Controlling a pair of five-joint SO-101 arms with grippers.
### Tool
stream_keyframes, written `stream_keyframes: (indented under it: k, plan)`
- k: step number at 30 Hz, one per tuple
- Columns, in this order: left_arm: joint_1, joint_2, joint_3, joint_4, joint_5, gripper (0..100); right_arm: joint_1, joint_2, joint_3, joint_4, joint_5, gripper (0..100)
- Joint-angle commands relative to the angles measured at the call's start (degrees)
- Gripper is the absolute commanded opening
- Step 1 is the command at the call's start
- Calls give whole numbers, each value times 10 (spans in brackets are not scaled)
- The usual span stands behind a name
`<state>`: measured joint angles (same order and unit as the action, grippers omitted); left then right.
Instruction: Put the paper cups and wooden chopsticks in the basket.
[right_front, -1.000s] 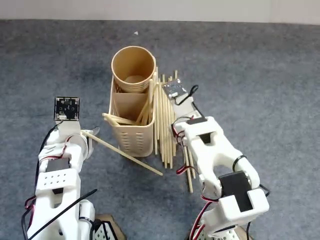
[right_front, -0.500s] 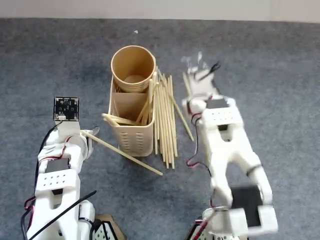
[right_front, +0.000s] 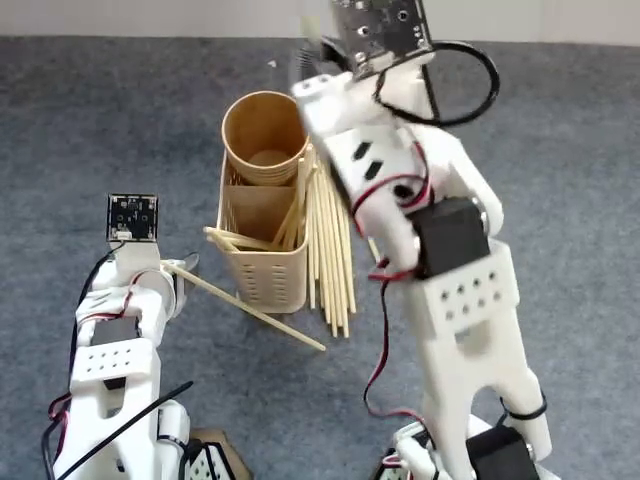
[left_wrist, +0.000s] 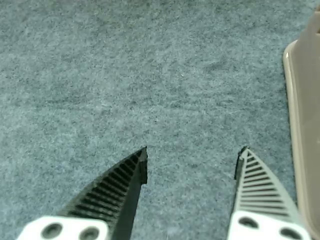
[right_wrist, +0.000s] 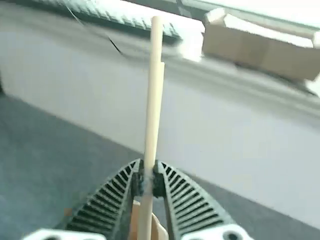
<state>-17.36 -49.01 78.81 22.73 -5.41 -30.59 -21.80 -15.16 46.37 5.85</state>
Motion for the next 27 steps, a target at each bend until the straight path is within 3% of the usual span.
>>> stream_keyframes:
  k: [1, 7, 11, 17, 20, 27]
  plan:
    - [8, -8, -2, -9, -3, 298, -32, -24, -63, -9, -34, 6]
    - [8, -8, -2, -9, -3, 298, -43, -31, -63, -7, -88, 6]
    - [8, -8, -2, -9, -3, 298, -43, -82, 35, -49, -135, 6]
    - [8, -8, -2, -9, -4, 298, -62, -231, 388, -310, -115, 6]
    - [8, -8, -2, -9, -4, 298, -67, -271, 523, -387, -88, 6]
    - [8, -8, -2, -9, -4, 298, -67, -284, 595, -384, -35, 26]
